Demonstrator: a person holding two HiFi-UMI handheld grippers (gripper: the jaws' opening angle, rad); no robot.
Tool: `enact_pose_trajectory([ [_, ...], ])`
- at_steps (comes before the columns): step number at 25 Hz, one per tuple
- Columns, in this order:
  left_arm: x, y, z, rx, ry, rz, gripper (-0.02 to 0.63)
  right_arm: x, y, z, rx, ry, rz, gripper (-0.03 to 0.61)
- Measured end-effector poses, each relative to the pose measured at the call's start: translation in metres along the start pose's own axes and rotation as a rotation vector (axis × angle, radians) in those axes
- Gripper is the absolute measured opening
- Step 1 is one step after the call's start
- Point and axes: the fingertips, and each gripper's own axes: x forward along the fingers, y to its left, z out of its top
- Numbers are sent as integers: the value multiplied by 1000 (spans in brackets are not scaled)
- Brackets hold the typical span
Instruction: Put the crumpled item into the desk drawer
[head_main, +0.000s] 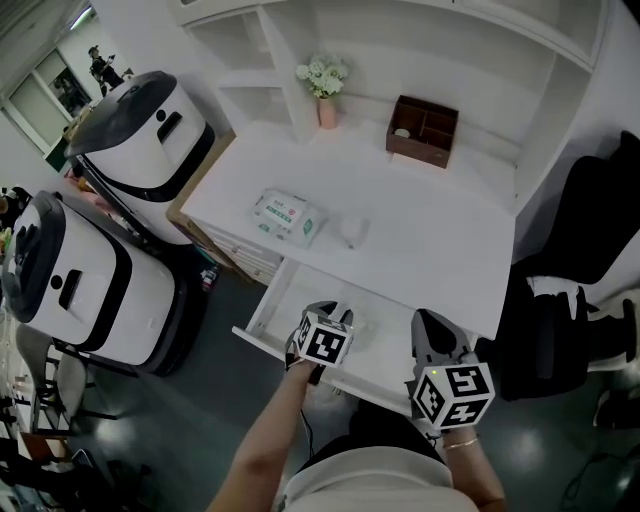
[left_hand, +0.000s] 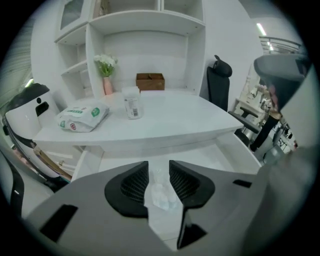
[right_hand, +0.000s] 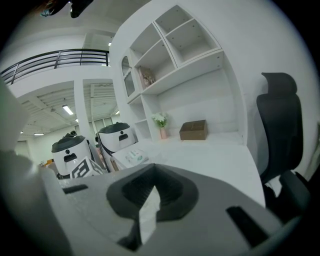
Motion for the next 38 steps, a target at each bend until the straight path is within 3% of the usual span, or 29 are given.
enact_pose_trajectory([
  [13,-66,22,21,-101,-194,79,66,0,18,5,-19,-14,47,2],
  [26,-130,38,14,-231,-354,177,24,-3,35,9,-36,-21,83,2],
  [38,-181,52,4,-297,-453,265,0,-8,49,9,-54,-27,121,2],
])
